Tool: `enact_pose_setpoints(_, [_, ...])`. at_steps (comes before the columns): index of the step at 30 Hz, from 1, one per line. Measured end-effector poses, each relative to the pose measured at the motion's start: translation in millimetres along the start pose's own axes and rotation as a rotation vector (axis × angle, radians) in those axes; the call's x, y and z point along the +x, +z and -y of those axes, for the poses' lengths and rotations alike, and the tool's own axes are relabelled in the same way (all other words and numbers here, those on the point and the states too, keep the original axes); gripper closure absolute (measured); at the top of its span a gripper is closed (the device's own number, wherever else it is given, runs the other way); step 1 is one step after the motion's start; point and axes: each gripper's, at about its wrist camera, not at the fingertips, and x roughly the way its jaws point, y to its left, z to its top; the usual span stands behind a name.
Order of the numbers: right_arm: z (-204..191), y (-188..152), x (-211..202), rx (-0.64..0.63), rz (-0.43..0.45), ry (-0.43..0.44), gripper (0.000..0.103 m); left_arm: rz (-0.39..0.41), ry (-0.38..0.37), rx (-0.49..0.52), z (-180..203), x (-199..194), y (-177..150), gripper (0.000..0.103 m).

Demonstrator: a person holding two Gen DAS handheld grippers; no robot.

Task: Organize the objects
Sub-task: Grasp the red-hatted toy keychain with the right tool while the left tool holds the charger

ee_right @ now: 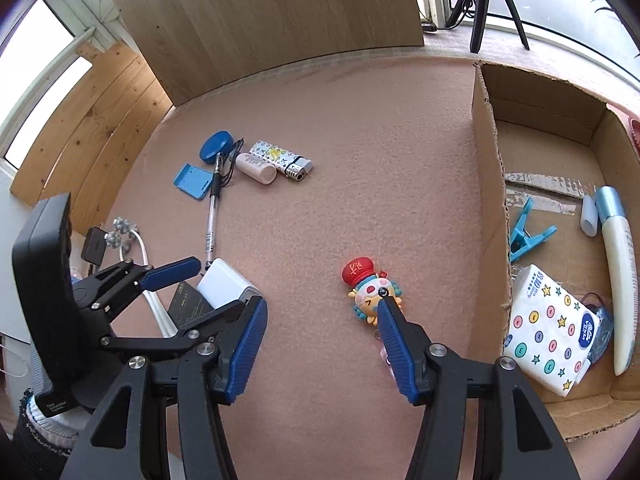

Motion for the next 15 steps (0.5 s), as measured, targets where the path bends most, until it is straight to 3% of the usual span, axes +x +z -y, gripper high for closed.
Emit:
enact_pose_setpoints(10, [-16, 12, 31, -0.115, -0.068, -0.193, 0.049, 0.01, -0.004, 0.003, 0, 3, -1, 0.03])
enact_pose_setpoints(15, [-23, 12, 46, -0.215, -0.106, -0.332, 0.049, 0.005, 0.0, 0.009, -1, 6, 1, 0.03])
